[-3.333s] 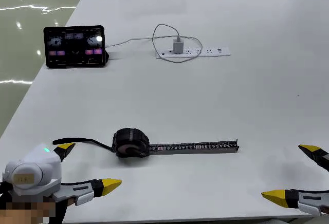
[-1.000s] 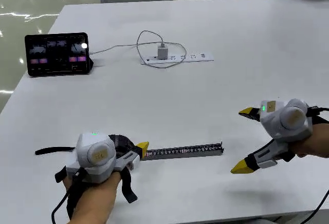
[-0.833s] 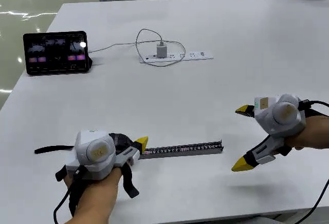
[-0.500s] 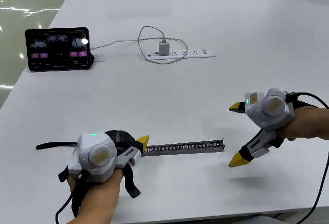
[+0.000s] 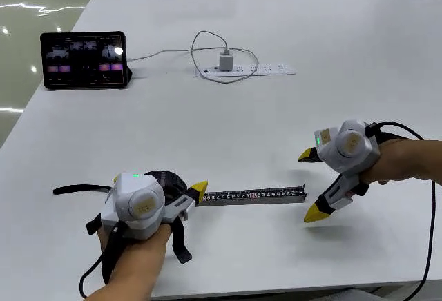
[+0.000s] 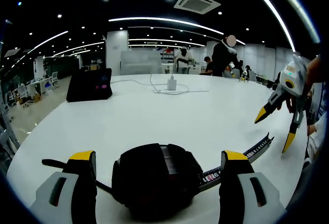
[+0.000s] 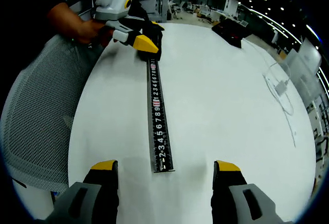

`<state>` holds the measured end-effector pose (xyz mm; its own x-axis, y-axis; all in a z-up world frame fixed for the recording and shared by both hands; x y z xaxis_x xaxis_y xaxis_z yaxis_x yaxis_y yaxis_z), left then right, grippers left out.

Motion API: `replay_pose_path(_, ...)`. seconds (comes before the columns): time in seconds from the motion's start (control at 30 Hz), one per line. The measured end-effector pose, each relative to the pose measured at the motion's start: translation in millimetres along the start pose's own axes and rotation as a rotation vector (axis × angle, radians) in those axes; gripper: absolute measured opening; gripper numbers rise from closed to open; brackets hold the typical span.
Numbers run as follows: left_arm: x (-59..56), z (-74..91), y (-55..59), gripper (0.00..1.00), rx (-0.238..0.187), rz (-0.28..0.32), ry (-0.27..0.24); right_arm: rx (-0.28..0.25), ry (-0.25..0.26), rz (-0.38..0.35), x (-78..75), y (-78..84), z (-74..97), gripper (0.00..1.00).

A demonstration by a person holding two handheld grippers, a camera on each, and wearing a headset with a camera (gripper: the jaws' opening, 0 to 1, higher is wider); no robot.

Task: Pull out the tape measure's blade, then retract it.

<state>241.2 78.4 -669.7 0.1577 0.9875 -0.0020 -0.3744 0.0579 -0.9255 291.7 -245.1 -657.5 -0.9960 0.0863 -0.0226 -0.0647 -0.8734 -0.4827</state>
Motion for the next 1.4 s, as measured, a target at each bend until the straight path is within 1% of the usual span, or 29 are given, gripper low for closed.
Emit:
replay_pose_path(0.13, 1.0, -0.1, -0.2, 0.99, -0.004, 0.002, -0.003, 0.009, -0.019, 0.017, -0.3, -0.8, -0.2, 0.52)
replay_pose_path(0.2, 1.5, -0.1, -0.2, 0.99, -0.004, -0.001, -0.006, 0.017, -0.020, 0.033, -0.8, -1.5, -0.3, 0.48)
replay_pose_path(0.37, 0.3, -0.1, 0.3, 0.99, 0.000, -0.004, -0.004, 0.015, -0.016, 0.041, -2.8, -3.8, -0.7, 0.45)
replay_pose_path(0.43, 0.0, 0.2, 0.3, 0.99, 0.000, -0.006, -0.003, 0.020, -0.021, 0.046, -3.2, -2.9, -0.9, 0.41)
replay_pose_path(0.63, 0.2, -0.1, 0.8, 0.99, 0.000, -0.009, -0.002, 0.040, -0.038, 0.058, -3.1, 0.1, -2.9, 0.36)
replay_pose_path(0.87, 0.6, 0.4, 0.9, 0.99, -0.002, -0.001, -0.004, 0.055, -0.056, 0.063, -3.6, 0.7, -5.4, 0.24)
replay_pose_path(1.13, 1.7, 0.0, 1.1, 0.99, -0.001, -0.002, -0.006, 0.064, -0.062, 0.060, -5.3, 0.4, -7.0, 0.18)
replay_pose_path(1.2, 2.0, -0.3, 1.1, 0.99, -0.001, -0.003, -0.008, 0.070, -0.065, 0.068, -4.7, -0.3, -7.9, 0.14)
replay_pose_path(1.3, 1.6, -0.4, 0.4, 0.98, -0.012, -0.005, -0.005, 0.075, -0.059, 0.072, -4.8, -1.5, -8.2, 0.13)
replay_pose_path(1.4, 0.7, -0.5, 0.3, 0.97, -0.011, -0.003, -0.002, 0.092, -0.061, 0.093, -3.3, -3.7, -8.2, 0.12)
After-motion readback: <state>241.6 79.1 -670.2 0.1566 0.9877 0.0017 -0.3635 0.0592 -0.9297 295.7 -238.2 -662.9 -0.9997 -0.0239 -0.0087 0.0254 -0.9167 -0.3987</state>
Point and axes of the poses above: the centre of the closed fingertips' face, and the gripper's own axes: z roughly backward along the fingers, x roughly to its left, y roughly out of its underside, the point moved 10 cm from there along z, roughly backward along the fingers, and after that the axes turned 1 degree about -z, right-handed, at the moved point
